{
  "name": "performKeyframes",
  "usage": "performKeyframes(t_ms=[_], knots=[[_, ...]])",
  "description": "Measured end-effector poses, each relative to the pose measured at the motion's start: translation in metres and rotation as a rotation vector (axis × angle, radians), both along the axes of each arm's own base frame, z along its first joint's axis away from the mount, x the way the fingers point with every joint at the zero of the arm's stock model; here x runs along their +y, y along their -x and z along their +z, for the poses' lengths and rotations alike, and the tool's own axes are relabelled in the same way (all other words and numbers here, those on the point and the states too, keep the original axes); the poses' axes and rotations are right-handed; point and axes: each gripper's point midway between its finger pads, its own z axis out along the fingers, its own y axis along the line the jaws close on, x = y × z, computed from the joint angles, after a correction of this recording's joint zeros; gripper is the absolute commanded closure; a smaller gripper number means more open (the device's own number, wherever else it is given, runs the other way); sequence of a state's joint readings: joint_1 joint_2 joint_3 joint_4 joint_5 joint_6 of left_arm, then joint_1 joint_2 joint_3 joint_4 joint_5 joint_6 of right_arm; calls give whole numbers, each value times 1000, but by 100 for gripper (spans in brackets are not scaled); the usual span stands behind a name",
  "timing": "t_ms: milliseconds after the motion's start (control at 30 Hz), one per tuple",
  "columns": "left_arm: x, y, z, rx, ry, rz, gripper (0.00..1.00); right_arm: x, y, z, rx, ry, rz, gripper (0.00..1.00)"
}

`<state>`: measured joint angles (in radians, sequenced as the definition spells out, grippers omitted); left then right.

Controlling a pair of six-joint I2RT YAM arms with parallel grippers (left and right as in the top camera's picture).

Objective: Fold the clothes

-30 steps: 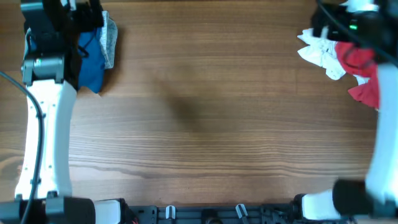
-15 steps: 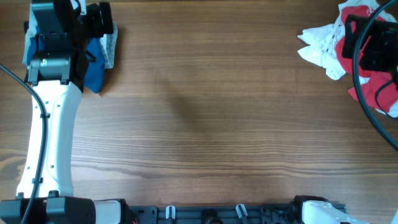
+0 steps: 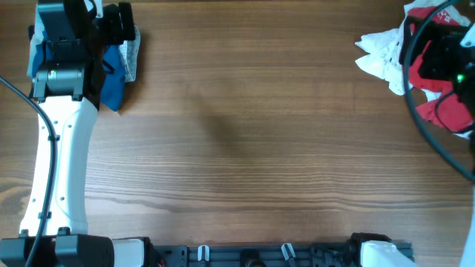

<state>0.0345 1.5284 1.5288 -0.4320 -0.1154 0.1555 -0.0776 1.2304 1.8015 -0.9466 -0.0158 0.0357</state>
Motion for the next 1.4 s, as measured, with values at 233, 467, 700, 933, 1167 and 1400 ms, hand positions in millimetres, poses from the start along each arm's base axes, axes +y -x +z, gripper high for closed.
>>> performKeyframes(t_ms=[233,467,700,933,1167,1400], knots=[[0,0,-1,2,0,0,0,21,9,-43,-197,-17,112,0],[0,0,-1,3,0,0,0,40,28,-149,-301,-18,190,0],[0,0,-1,3,0,0,0,44,65,-219,-373,-11,201,0],[0,0,-1,4,0,0,0,44,81,-251,-440,-5,202,0],[0,0,-1,4,0,0,0,47,87,-251,-482,-1,217,0],[0,0,-1,4,0,0,0,50,88,-278,-381,-20,234,0]])
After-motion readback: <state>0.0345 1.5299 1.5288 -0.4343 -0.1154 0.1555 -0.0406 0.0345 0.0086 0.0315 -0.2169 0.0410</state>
